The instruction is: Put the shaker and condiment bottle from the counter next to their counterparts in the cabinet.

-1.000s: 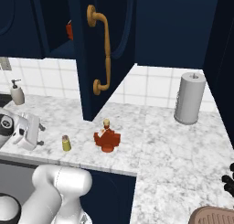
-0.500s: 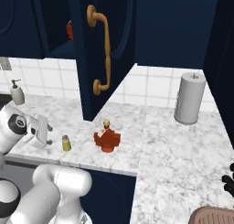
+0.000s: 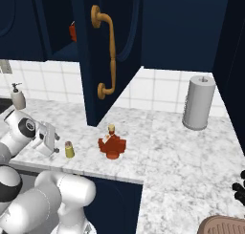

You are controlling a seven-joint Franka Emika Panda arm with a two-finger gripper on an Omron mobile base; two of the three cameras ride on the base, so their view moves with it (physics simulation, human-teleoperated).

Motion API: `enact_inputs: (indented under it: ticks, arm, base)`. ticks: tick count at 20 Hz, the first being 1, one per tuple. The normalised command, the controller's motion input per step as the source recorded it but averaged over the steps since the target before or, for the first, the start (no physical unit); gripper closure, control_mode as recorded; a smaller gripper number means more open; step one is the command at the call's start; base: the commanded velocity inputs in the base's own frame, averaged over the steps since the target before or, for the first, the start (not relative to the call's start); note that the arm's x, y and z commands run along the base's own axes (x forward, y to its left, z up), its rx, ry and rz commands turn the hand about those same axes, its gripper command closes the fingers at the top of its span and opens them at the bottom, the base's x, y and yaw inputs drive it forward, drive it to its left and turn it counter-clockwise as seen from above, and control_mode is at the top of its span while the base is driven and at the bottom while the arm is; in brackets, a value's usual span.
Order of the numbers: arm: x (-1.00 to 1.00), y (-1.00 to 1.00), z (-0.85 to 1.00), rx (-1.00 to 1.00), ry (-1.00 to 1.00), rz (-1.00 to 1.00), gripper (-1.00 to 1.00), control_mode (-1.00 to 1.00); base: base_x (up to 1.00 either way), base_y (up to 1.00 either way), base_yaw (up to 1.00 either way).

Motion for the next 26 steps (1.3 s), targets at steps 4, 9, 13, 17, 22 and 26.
enact_inputs:
  ticks: [4, 9, 13, 17, 22, 26]
  arm:
    - [0.06, -0.23, -0.21, 0.0, 0.06, 0.0, -1.0, -1.0]
    - [0.05, -0.24, -0.16, 0.0, 0.04, 0.0, -1.0, -1.0]
    - [0.07, -0.23, -0.18, 0.0, 0.04, 0.0, -1.0, -1.0]
    - [0.11, -0.21, -0.16, 0.0, 0.04, 0.0, -1.0, -1.0]
    - [0.08, -0.04, -0.08, 0.0, 0.03, 0.0, 1.0, -1.0]
    - [0.0, -0.1, 0.31, 0.03, 0.0, 0.03, 1.0, -1.0]
  base:
    - [0.0, 0.0, 0.0]
    - [0.0, 0.0, 0.0]
    - [0.0, 0.0, 0.0]
    - [0.0, 0.0, 0.0]
    - [0.0, 0.0, 0.0]
    - [0.0, 0.0, 0.0]
